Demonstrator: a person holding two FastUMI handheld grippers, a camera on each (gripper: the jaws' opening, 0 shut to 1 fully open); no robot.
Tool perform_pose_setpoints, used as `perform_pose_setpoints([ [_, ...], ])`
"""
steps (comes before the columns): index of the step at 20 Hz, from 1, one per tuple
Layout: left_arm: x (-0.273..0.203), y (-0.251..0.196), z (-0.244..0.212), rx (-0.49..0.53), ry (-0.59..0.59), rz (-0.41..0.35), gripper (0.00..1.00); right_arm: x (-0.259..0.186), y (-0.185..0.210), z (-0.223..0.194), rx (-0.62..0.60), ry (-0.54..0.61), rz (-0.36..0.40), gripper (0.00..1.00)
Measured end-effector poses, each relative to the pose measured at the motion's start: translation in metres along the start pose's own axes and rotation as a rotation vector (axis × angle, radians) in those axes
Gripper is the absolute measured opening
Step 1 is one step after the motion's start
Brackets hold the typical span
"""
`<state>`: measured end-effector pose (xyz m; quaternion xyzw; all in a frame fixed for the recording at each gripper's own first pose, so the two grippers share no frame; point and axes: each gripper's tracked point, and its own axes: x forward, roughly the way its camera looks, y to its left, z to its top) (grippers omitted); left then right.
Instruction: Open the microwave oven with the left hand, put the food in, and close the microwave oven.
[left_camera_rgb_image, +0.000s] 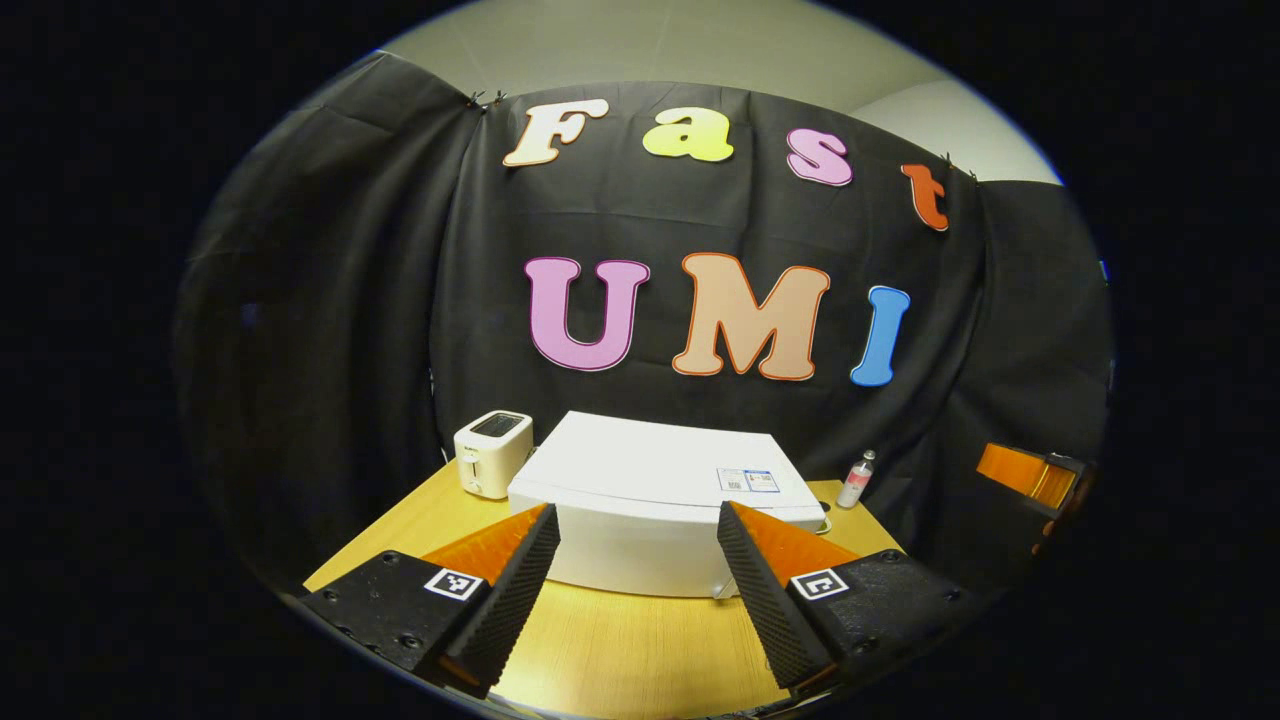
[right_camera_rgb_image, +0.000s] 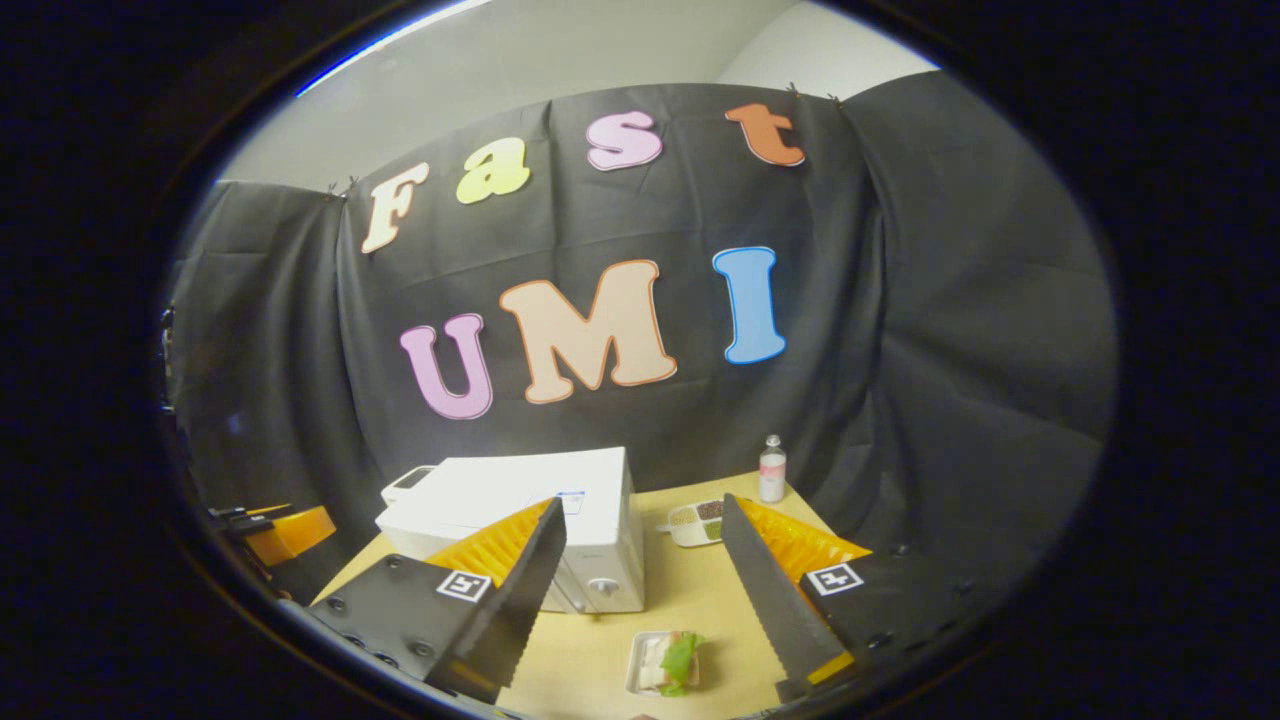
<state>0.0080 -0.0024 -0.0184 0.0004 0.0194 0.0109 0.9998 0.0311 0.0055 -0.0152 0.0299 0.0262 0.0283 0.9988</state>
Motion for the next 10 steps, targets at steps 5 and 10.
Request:
perform_pose_setpoints([
  [5,-0.001,-0.004,-0.006,-0.011,0.017,0.001,0.96,-0.002,-0.008,-0.001,-0.001,0.001,-0.005,0.91],
  [10,0.005,-0.021,-0.034,0.012,0.09,-0.039,0.96,-0.006,-0.016,-0.006,-0.008,0.018,-0.019,0.91],
])
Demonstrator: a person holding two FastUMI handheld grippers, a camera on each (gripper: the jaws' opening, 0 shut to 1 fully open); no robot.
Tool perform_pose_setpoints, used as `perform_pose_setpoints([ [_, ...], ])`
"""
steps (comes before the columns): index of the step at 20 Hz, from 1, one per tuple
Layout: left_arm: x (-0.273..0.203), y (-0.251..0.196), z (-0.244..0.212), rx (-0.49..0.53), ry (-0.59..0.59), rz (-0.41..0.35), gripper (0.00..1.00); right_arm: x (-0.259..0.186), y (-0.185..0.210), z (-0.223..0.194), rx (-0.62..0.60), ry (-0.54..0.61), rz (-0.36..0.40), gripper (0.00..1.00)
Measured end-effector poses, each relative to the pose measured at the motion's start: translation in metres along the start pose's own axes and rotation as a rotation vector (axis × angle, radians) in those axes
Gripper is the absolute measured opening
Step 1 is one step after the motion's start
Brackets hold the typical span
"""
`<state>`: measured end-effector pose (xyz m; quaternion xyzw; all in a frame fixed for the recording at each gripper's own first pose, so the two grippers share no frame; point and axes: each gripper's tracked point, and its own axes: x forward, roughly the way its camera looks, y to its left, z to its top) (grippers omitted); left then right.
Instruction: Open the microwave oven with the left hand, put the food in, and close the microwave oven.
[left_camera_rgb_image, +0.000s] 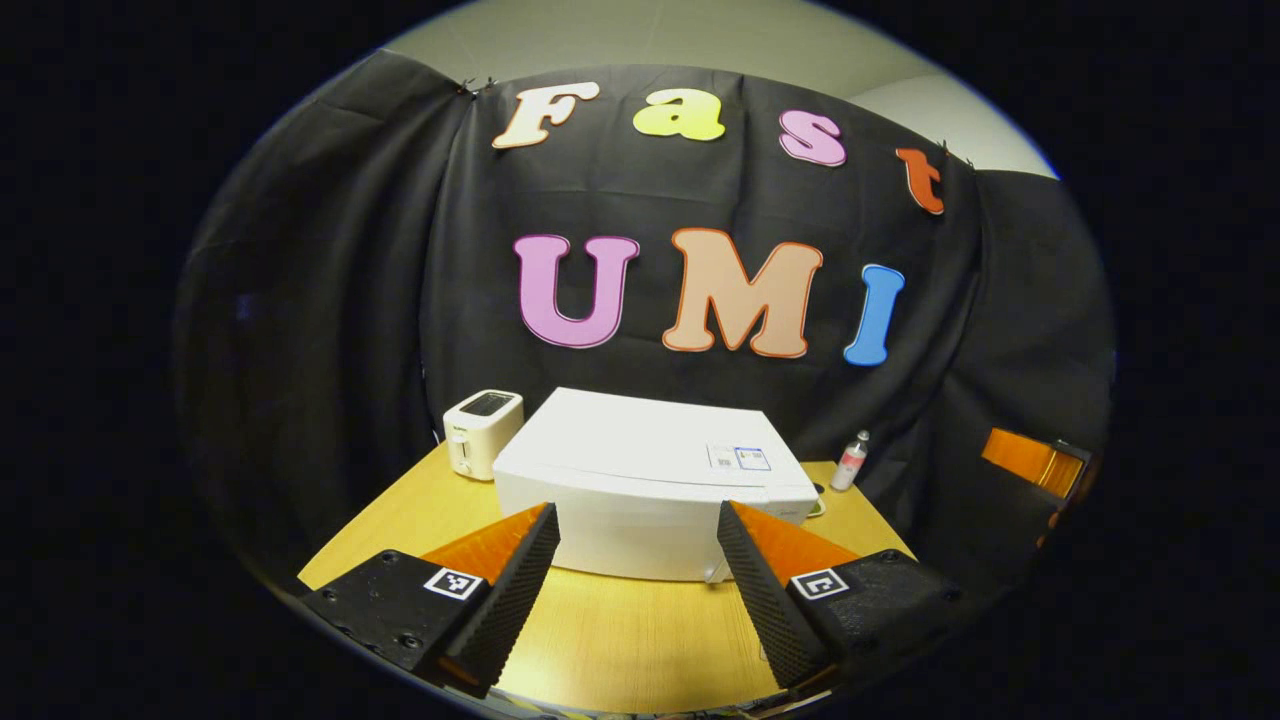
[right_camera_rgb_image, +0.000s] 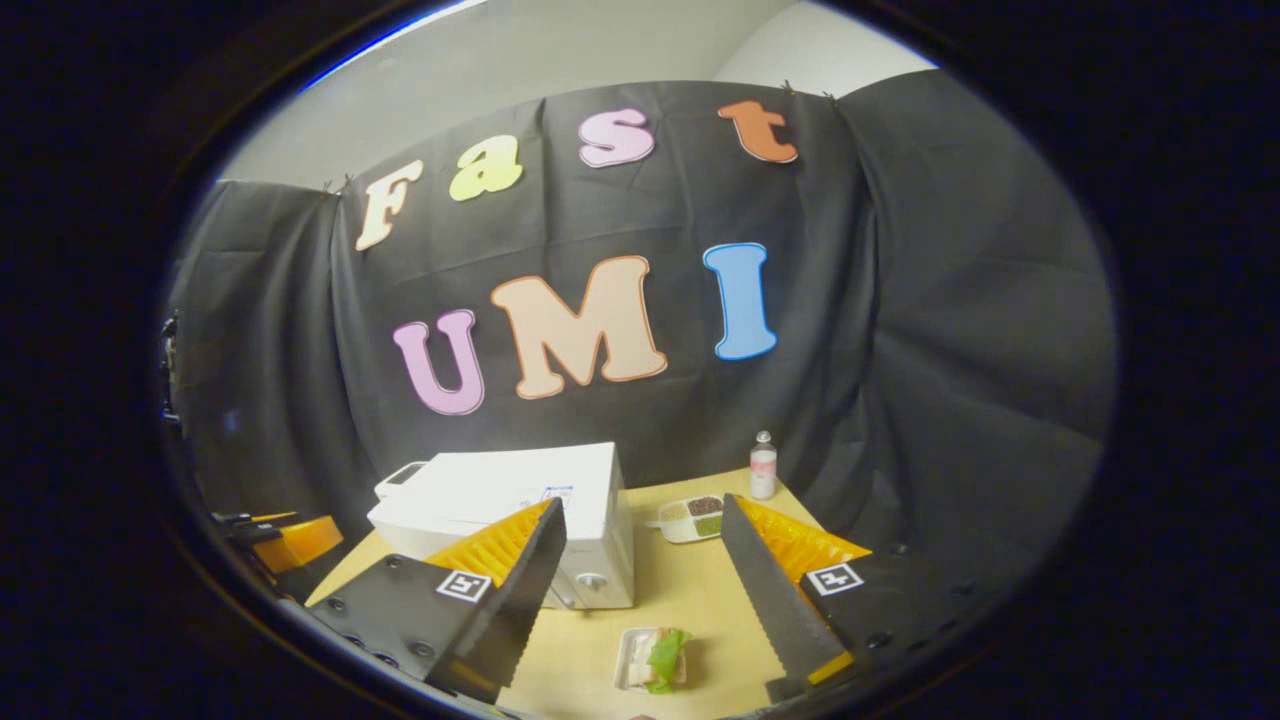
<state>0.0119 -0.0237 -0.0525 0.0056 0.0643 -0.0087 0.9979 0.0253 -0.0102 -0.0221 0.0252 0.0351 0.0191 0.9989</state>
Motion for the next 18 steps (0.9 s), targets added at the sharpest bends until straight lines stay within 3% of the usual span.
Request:
perform_pose_setpoints([
  [10,0.044,-0.068,-0.085,0.033,0.239,-0.212,0.96,-0.031,-0.028,-0.021,0.025,0.035,-0.095,0.91],
  [11,0.049,-0.073,-0.095,0.044,0.263,-0.226,0.96,-0.034,-0.032,-0.024,0.03,0.036,-0.112,0.91],
  [12,0.056,-0.076,-0.106,0.058,0.28,-0.238,0.96,-0.038,-0.036,-0.026,0.038,0.037,-0.127,0.98],
  [17,0.09,-0.091,-0.159,0.084,0.383,-0.265,0.95,-0.05,-0.051,-0.042,0.071,0.061,-0.191,0.98],
  [18,0.101,-0.093,-0.17,0.08,0.408,-0.263,0.95,-0.053,-0.054,-0.043,0.074,0.059,-0.201,0.92],
])
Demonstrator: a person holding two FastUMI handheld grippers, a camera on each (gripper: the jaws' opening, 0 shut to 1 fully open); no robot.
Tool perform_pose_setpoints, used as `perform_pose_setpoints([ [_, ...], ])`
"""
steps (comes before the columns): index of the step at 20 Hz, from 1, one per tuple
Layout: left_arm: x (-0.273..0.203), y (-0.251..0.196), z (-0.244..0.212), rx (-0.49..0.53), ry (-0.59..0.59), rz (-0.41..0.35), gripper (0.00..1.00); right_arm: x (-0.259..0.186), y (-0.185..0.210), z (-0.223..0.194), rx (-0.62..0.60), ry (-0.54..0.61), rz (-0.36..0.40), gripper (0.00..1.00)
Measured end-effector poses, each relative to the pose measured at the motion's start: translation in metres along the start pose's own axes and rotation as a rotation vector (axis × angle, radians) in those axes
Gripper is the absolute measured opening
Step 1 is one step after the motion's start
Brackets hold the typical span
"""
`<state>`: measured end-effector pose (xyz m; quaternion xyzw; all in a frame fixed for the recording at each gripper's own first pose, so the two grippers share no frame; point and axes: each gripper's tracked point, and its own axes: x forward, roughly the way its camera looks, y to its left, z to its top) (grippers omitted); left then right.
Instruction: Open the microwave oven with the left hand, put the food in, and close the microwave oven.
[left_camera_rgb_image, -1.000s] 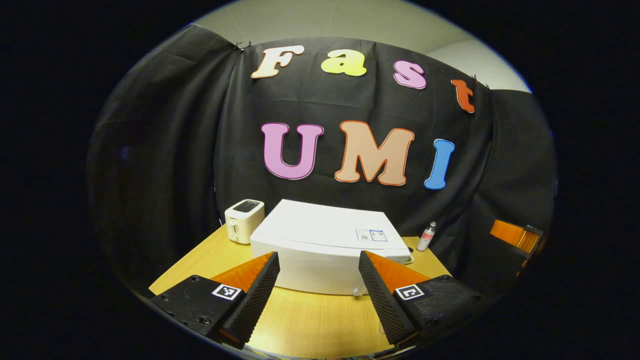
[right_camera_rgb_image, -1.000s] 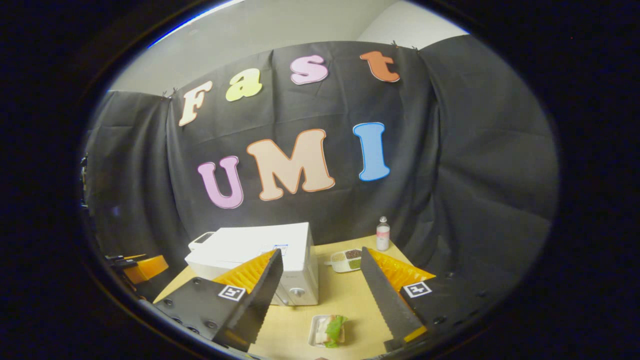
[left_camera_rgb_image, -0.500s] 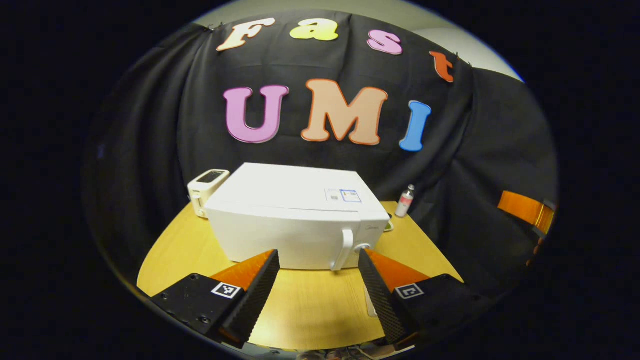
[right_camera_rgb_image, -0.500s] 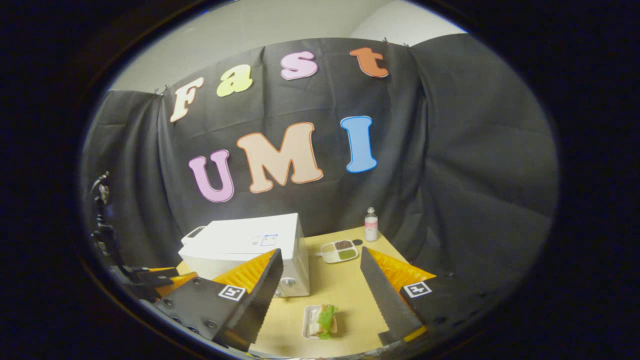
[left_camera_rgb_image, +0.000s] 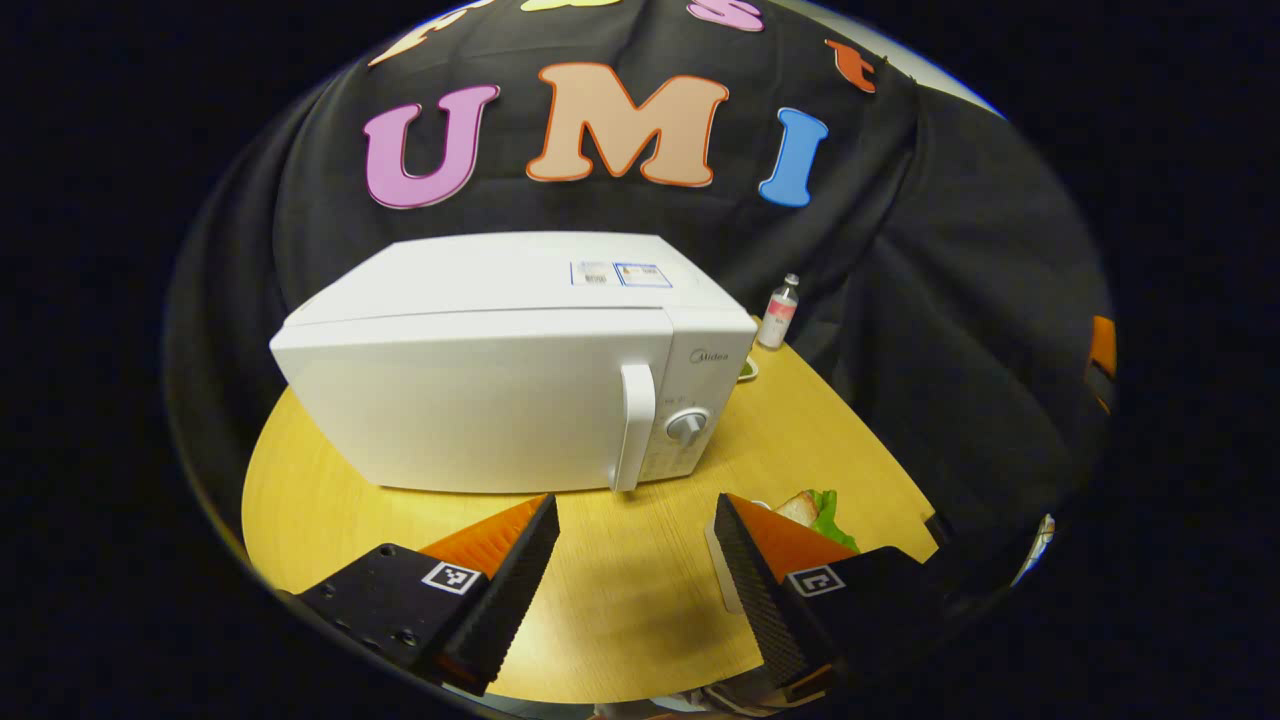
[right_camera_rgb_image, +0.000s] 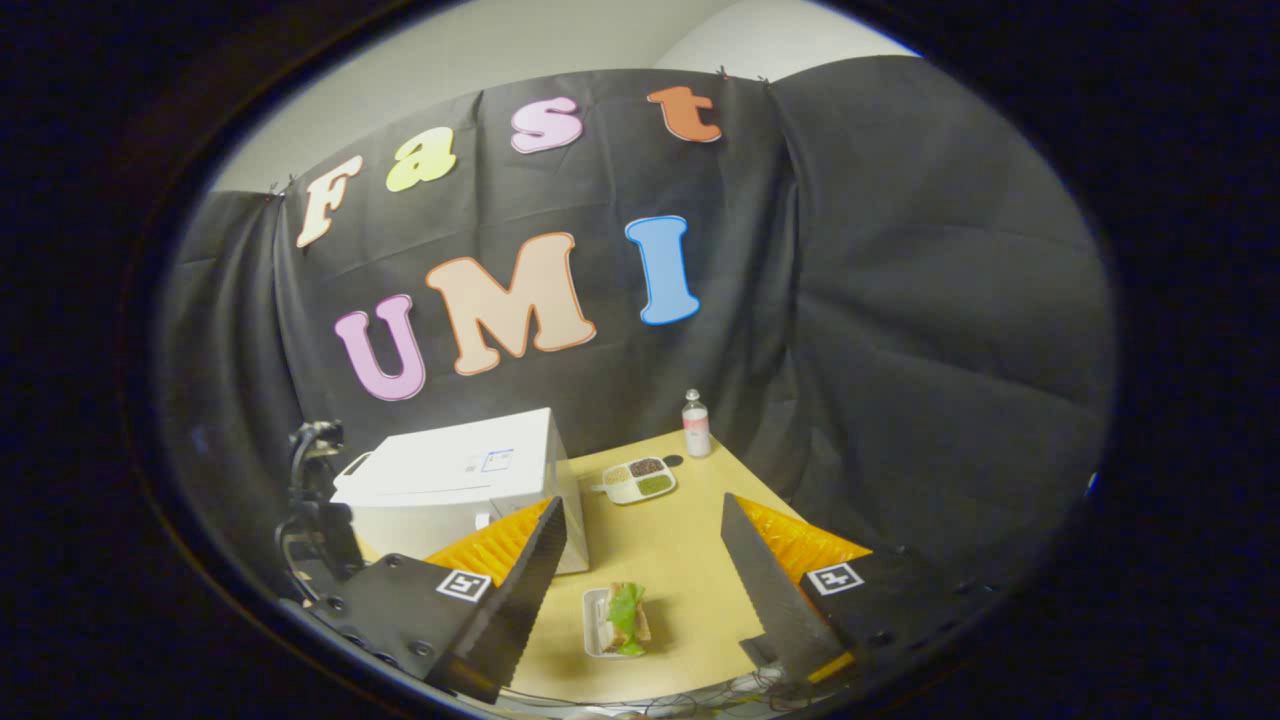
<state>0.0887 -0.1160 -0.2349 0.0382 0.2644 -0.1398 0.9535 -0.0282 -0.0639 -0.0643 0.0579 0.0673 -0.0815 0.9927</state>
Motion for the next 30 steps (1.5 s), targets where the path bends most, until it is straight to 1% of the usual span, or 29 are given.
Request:
perform_pose_setpoints([
  [2,0.024,0.0,-0.008,-0.023,0.033,0.0,0.96,-0.001,-0.002,-0.001,-0.002,-0.004,-0.012,0.92],
  [4,0.05,-0.002,-0.017,-0.031,0.079,-0.019,0.93,-0.002,-0.005,-0.004,-0.01,-0.003,-0.024,0.92],
  [6,0.069,-0.002,-0.022,-0.04,0.117,-0.021,0.92,0.0,-0.003,-0.005,-0.001,0.0,-0.024,0.92],
  [8,0.087,-0.001,-0.018,-0.042,0.116,-0.008,0.88,0.001,-0.002,-0.005,0.009,-0.002,-0.02,0.92],
  [10,0.1,0.002,-0.014,-0.015,0.112,0.012,0.85,0.001,-0.002,-0.004,0.008,-0.004,-0.024,0.92],
  [11,0.105,0.004,-0.014,-0.003,0.118,0.025,0.89,0.003,-0.003,-0.005,0.007,-0.001,-0.025,0.92],
  [12,0.11,0.006,-0.013,0.003,0.122,0.038,0.82,0.003,-0.004,-0.006,0.007,0.001,-0.027,0.92],
  [13,0.115,0.008,-0.013,0.003,0.122,0.048,0.83,0.003,-0.006,-0.006,0.008,0.003,-0.028,0.92],
  [14,0.117,0.01,-0.013,0.004,0.12,0.054,0.82,0.002,-0.006,-0.008,0.009,0.006,-0.03,0.92],
  [17,0.125,0.018,-0.011,0.013,0.12,0.085,0.65,0.003,-0.012,-0.009,0.019,0.015,-0.039,0.92],
  [18,0.128,0.018,-0.012,0.009,0.128,0.09,0.63,0.004,-0.013,-0.01,0.022,0.017,-0.039,0.92],
  [19,0.13,0.018,-0.014,0.004,0.134,0.095,0.4,0.004,-0.016,-0.01,0.02,0.021,-0.044,0.92],
  [20,0.131,0.018,-0.015,0.001,0.14,0.102,0.37,0.006,-0.02,-0.011,0.016,0.024,-0.052,0.92],
  [21,0.133,0.02,-0.017,0.002,0.152,0.111,0.3,0.006,-0.022,-0.01,0.014,0.025,-0.056,0.92],
  [22,0.132,0.019,-0.017,0.01,0.154,0.121,0.3,0.006,-0.023,-0.009,0.017,0.024,-0.055,0.91],
  [25,0.132,0.02,-0.017,0.02,0.156,0.143,0.23,0.007,-0.021,-0.012,0.012,0.033,-0.04,0.92],
  [27,0.131,0.02,-0.017,0.008,0.148,0.139,0.18,0.007,-0.019,-0.016,0.005,0.044,-0.032,0.92],
  [29,0.131,0.02,-0.017,0.022,0.141,0.131,0.13,0.007,-0.015,-0.021,0.01,0.054,-0.018,0.92],
  [30,0.131,0.02,-0.017,0.028,0.132,0.129,0.12,0.006,-0.011,-0.025,0.014,0.062,-0.005,0.92],
])
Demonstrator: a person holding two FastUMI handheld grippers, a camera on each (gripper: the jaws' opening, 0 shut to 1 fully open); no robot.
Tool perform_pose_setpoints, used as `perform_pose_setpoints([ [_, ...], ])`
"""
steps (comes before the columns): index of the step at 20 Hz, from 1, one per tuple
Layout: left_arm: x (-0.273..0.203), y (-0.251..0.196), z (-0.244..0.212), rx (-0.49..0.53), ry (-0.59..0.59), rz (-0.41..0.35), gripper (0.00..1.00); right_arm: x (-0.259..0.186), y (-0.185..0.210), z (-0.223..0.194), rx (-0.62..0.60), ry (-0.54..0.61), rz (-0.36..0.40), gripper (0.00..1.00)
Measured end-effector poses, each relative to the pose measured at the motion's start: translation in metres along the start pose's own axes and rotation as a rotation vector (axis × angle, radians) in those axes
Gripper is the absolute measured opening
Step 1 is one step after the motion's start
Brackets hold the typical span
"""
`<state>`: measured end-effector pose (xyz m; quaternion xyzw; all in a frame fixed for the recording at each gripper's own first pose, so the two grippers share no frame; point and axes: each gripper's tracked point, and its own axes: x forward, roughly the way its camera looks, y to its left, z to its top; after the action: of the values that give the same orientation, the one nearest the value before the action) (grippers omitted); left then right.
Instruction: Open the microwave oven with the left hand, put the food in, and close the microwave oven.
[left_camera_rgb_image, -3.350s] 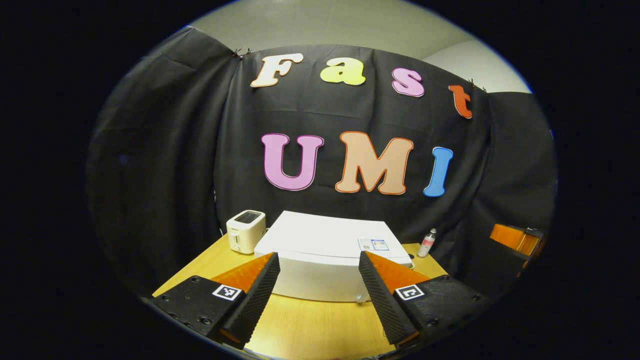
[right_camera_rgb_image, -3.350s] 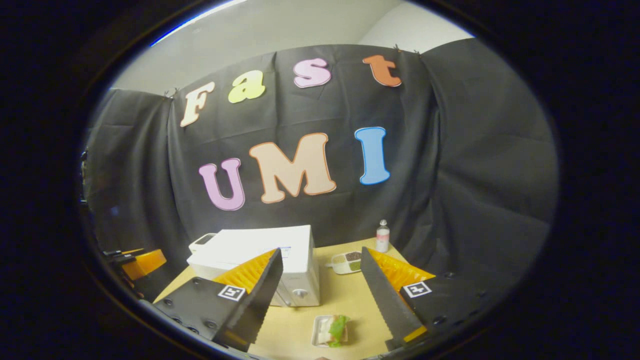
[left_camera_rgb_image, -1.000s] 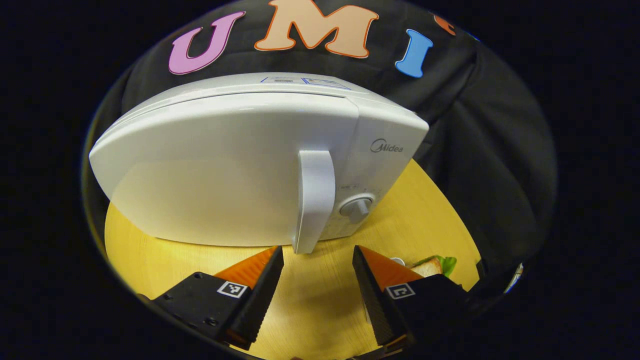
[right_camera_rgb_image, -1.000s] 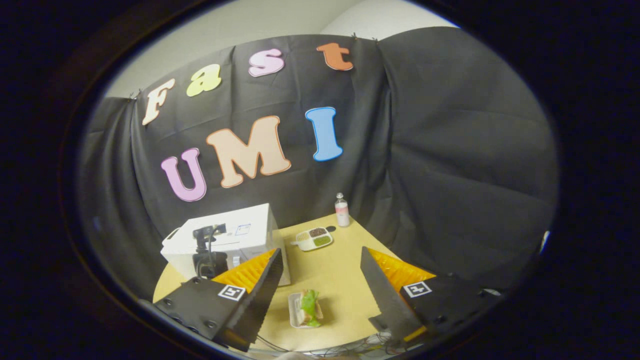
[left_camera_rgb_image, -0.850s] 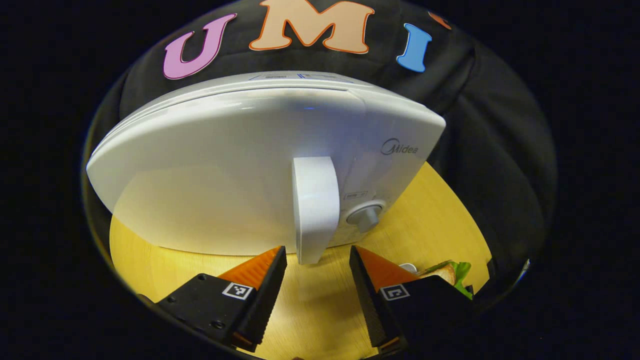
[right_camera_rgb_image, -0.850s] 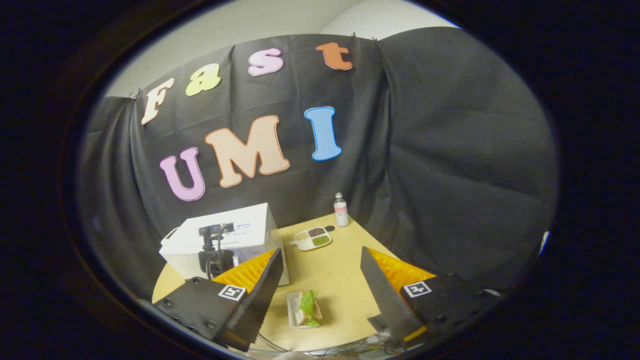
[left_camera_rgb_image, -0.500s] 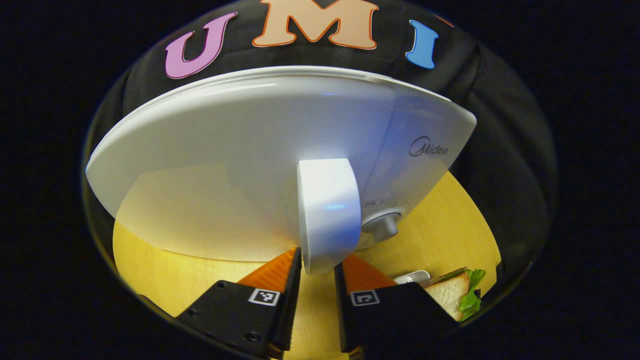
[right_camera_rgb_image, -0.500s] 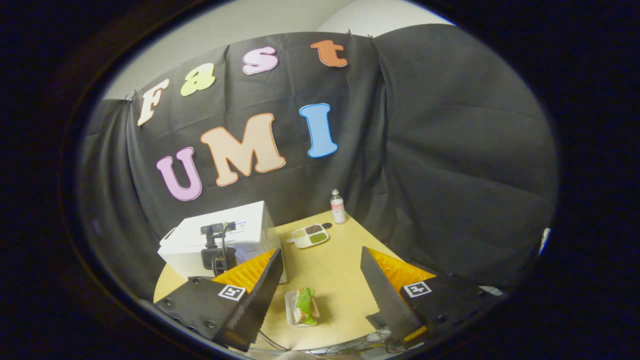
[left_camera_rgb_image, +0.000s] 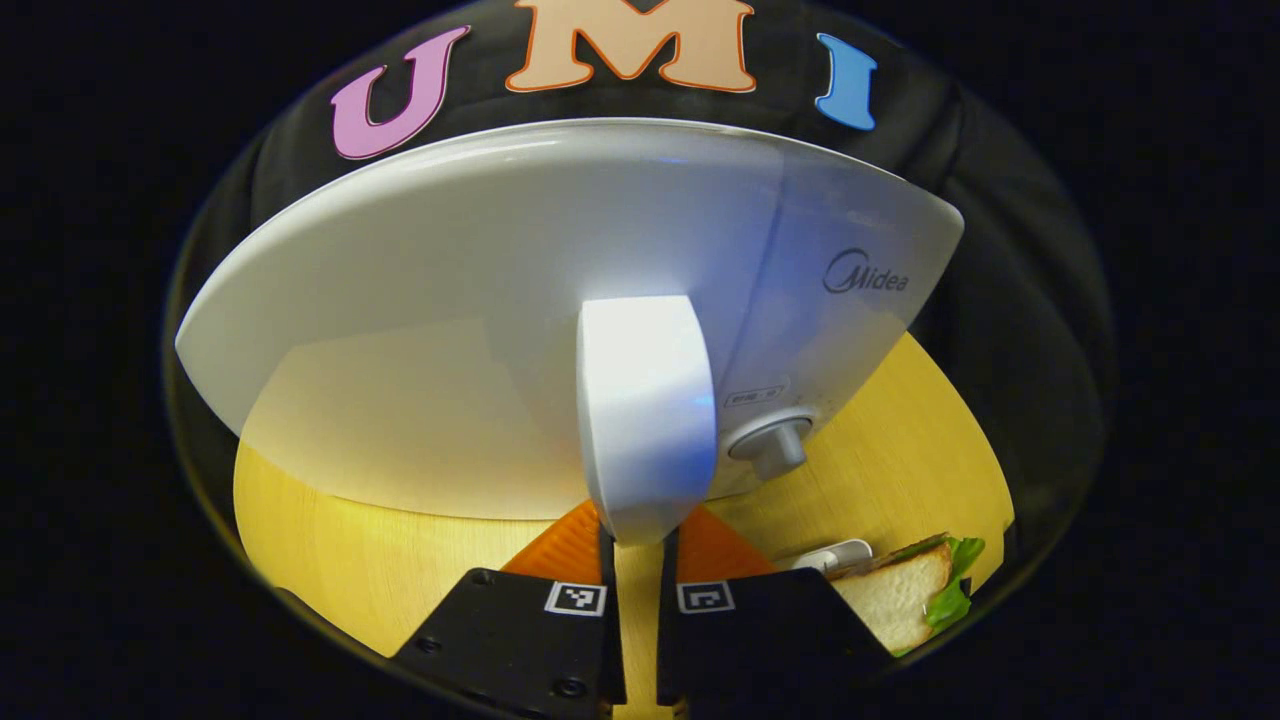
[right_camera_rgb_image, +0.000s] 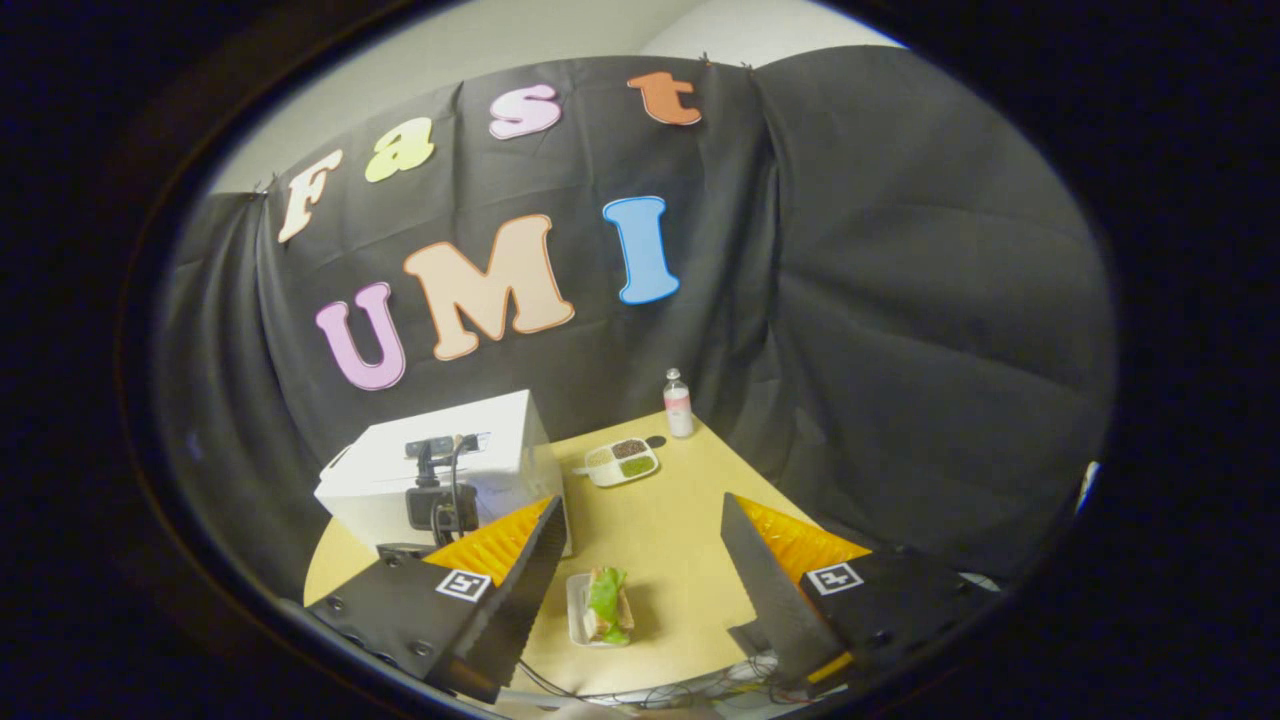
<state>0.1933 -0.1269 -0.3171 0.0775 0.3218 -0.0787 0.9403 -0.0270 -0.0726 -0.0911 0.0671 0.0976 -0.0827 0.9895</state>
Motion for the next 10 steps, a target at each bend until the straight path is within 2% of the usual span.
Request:
perform_pose_setpoints([
  [2,-0.001,0.0,0.0,-0.009,-0.017,-0.001,0.09,0.0,0.004,-0.008,0.0,0.015,0.016,0.92],
  [10,-0.004,0.001,0.001,-0.063,-0.058,0.021,0.07,0.011,0.009,-0.01,-0.011,0.039,0.036,0.92],
])
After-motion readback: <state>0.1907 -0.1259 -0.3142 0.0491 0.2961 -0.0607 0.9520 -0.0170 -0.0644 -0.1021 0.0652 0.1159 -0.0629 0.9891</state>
